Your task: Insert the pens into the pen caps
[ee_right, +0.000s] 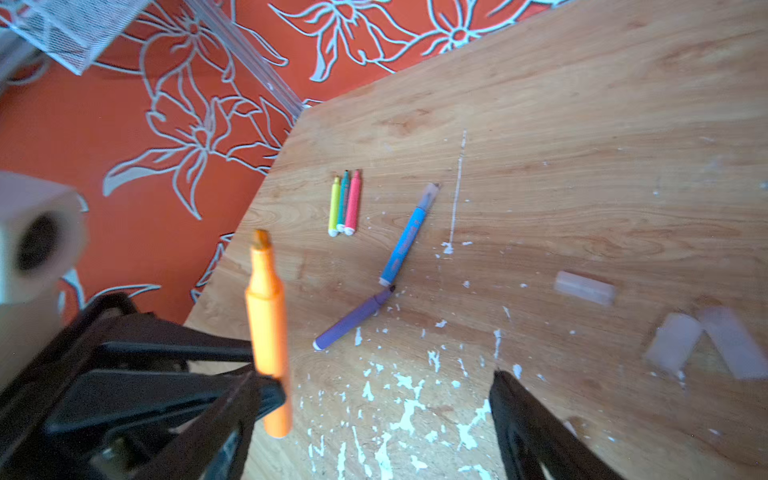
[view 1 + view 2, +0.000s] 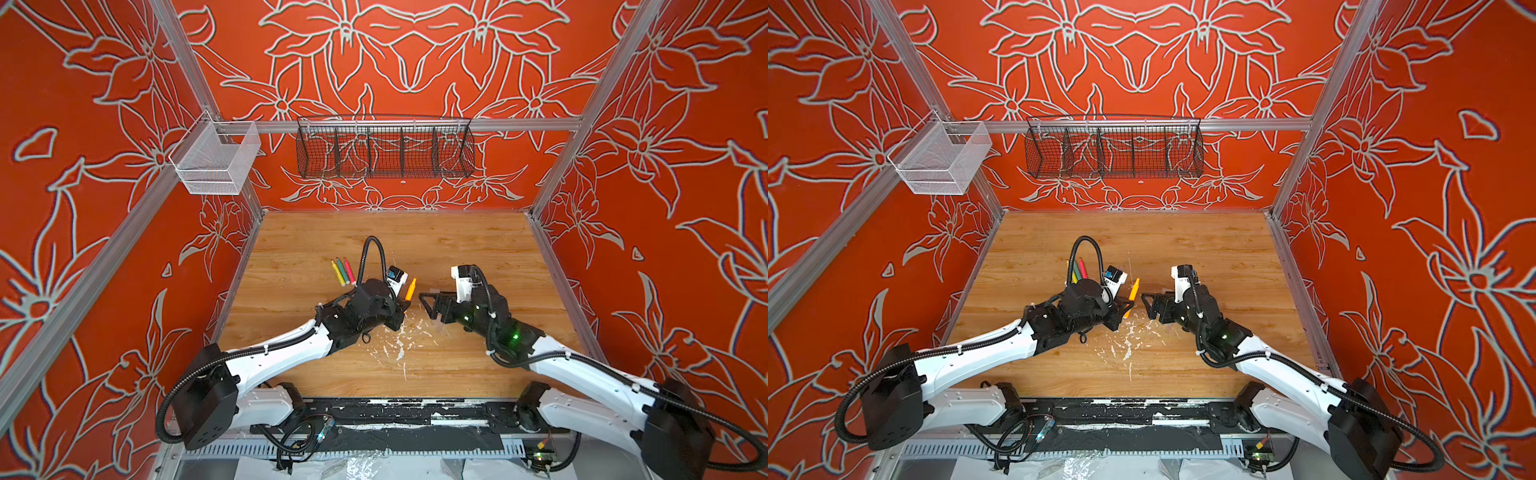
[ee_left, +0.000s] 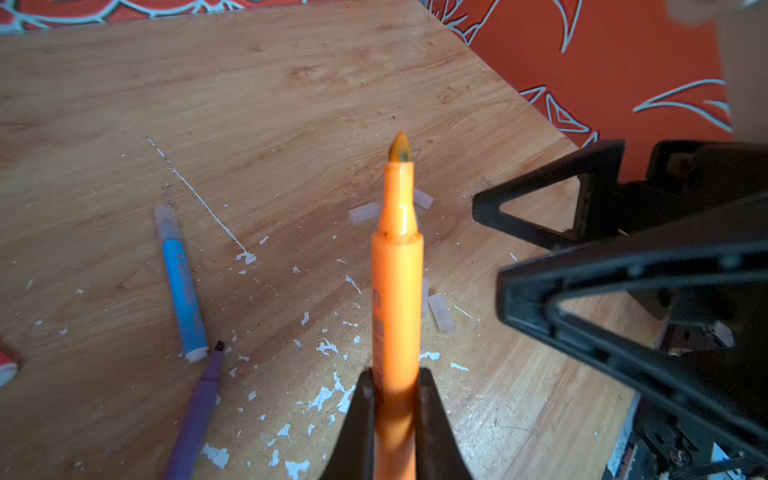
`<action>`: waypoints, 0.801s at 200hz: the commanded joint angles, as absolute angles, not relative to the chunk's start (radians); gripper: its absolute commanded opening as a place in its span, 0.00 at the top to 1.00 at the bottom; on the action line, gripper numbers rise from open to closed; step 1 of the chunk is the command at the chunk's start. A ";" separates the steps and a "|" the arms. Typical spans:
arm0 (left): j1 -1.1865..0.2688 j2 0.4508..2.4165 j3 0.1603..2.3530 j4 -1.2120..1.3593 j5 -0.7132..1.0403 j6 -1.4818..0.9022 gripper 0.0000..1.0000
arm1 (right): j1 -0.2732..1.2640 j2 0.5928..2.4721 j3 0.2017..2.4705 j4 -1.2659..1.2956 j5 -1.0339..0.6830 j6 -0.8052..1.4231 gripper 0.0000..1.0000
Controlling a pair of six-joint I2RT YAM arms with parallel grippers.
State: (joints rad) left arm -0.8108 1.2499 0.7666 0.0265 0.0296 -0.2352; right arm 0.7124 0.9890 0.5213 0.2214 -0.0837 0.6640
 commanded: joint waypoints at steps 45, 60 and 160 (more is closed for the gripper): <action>-0.828 1.255 0.769 0.096 0.195 -0.212 1.00 | 0.712 0.944 0.524 0.363 -0.220 0.640 0.18; -0.830 1.250 0.760 0.111 0.214 -0.206 1.00 | 0.712 0.958 0.530 0.339 -0.184 0.646 0.19; -0.836 1.273 0.782 0.106 0.297 -0.191 1.00 | 0.711 1.070 0.596 0.316 -0.266 0.683 0.76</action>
State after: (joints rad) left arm -0.8307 1.2545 0.7650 0.0860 0.2676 -0.2070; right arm 0.7124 1.0668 0.5613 0.3096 -0.2337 0.6670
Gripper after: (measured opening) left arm 0.121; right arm 0.319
